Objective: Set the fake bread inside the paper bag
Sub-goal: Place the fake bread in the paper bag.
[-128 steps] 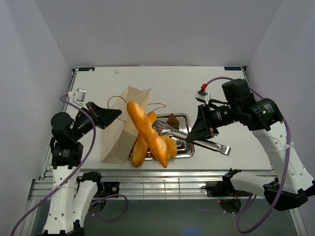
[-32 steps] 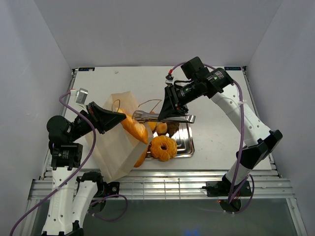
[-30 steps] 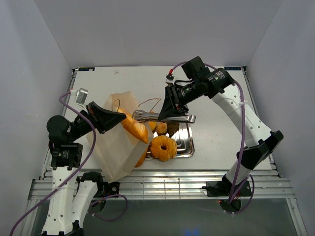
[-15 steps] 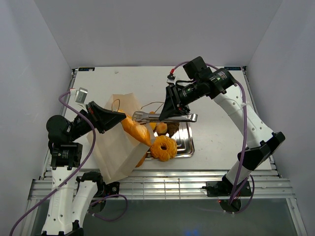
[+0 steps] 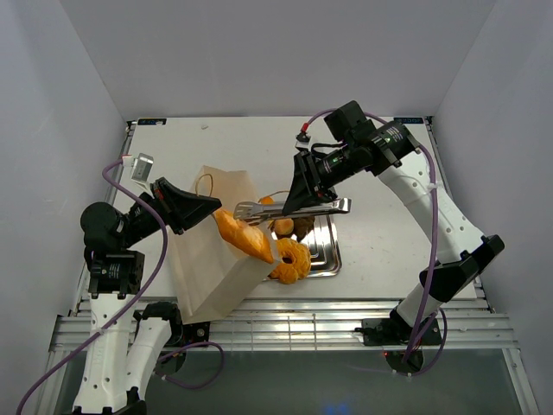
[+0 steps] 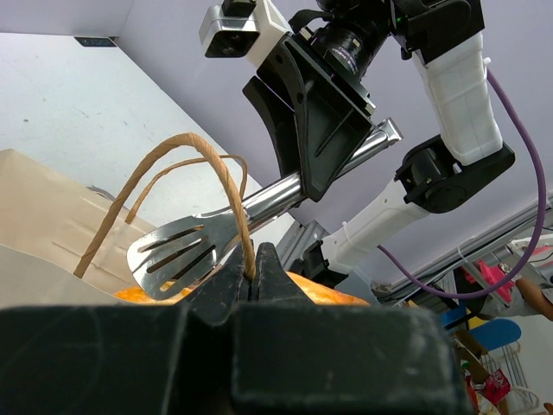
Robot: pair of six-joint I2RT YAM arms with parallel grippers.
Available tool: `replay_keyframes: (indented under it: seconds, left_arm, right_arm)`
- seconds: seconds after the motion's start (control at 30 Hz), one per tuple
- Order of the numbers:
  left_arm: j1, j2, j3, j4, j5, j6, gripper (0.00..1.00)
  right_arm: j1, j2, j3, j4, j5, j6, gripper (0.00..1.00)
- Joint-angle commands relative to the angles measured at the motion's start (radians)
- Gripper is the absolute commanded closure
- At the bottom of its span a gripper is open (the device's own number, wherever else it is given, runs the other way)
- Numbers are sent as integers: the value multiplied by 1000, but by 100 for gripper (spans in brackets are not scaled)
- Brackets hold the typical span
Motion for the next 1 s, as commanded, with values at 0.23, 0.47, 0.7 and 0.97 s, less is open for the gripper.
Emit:
replay_keyframes:
  seconds: [0.23, 0.47, 0.7, 0.97]
  left_arm:
    - [-4, -3, 24, 19, -6, -2, 100]
    - [-4, -3, 24, 17, -9, 0, 100]
    - [-4, -2, 26, 17, -25, -2, 100]
    - [-4, 35, 41, 34, -91, 1, 100]
  right_arm:
    - [-11, -60, -22, -5, -31, -36, 56]
    - [-14, -80, -47, 6, -38, -36, 52]
    - [-19, -103, -46, -2, -21, -32, 55]
    - [-90, -187, 11, 32, 55, 4, 57]
